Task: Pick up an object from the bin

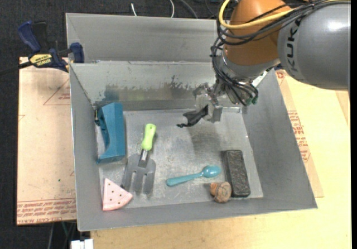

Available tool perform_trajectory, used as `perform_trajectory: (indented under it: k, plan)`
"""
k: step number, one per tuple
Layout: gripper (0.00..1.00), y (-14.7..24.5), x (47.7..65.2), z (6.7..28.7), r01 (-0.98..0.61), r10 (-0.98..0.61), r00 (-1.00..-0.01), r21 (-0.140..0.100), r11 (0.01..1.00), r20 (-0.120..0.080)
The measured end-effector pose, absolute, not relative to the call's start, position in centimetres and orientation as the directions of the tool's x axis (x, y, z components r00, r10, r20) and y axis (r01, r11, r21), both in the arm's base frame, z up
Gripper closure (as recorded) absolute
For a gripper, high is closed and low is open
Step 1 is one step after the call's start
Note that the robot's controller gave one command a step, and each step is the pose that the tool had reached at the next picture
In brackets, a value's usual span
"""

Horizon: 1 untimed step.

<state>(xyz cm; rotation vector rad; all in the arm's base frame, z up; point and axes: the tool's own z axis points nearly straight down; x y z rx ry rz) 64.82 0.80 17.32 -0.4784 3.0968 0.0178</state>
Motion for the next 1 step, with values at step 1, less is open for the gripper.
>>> perform_trajectory:
  k: [1]
  plan:
    - [1.0,1.53,65.14,17.35,-0.5,-0.5,-0.866,0.001,0.866,-0.023]
